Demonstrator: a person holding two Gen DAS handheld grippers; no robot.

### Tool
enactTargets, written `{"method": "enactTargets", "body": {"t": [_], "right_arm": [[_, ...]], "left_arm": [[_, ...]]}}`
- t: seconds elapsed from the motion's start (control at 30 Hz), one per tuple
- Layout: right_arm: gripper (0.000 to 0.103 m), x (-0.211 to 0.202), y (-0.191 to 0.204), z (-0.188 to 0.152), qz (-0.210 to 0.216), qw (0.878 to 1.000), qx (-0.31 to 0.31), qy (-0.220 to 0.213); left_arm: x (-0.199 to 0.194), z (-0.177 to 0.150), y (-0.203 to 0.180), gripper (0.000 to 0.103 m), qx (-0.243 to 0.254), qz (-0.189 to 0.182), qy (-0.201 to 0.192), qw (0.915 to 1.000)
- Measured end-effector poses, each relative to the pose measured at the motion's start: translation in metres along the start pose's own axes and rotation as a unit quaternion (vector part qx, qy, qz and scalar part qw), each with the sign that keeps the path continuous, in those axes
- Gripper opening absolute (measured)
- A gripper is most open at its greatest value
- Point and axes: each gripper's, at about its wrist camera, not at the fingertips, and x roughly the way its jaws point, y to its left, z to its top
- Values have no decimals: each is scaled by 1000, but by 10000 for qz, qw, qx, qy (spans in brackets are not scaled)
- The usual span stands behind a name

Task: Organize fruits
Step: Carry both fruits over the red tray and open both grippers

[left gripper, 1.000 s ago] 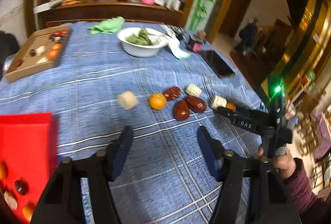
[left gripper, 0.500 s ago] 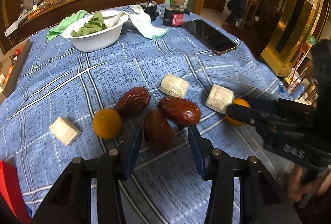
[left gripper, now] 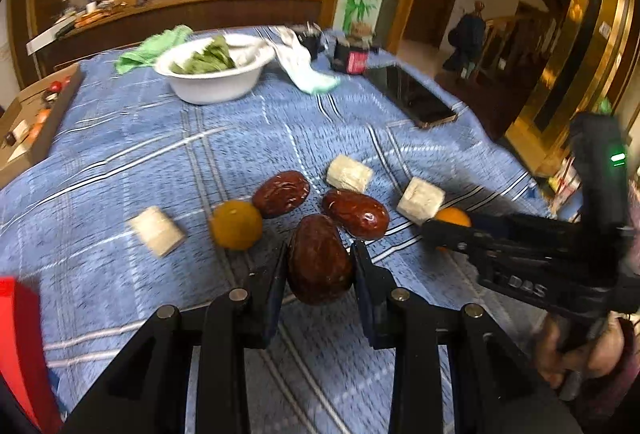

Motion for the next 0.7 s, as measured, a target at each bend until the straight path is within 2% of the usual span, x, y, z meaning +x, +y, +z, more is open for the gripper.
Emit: {"method": "enactTargets", "body": {"t": [0.13, 0.23, 0.43, 0.53, 0.7], "right_arm": [[38, -4, -5, -2, 243, 9994, 235, 1], [38, -8, -3, -5, 274, 9991, 313, -6], [38, -23, 29, -17, 732, 9968, 318, 61], [38, -29, 64, -17, 908, 9958, 56, 79], [38, -34, 140, -14, 1320, 9895, -562, 147]], "left_arm": [[-38, -8, 11, 30, -182, 5, -317, 9993], [-68, -18, 28, 30, -400, 54, -523, 9978], [-118, -47, 92, 30, -1175, 418, -731, 9895], [-141, -64, 130, 31, -1626, 715, -812, 9807], [-187, -95, 193, 31, -2259, 1424, -1005, 9584]]}}
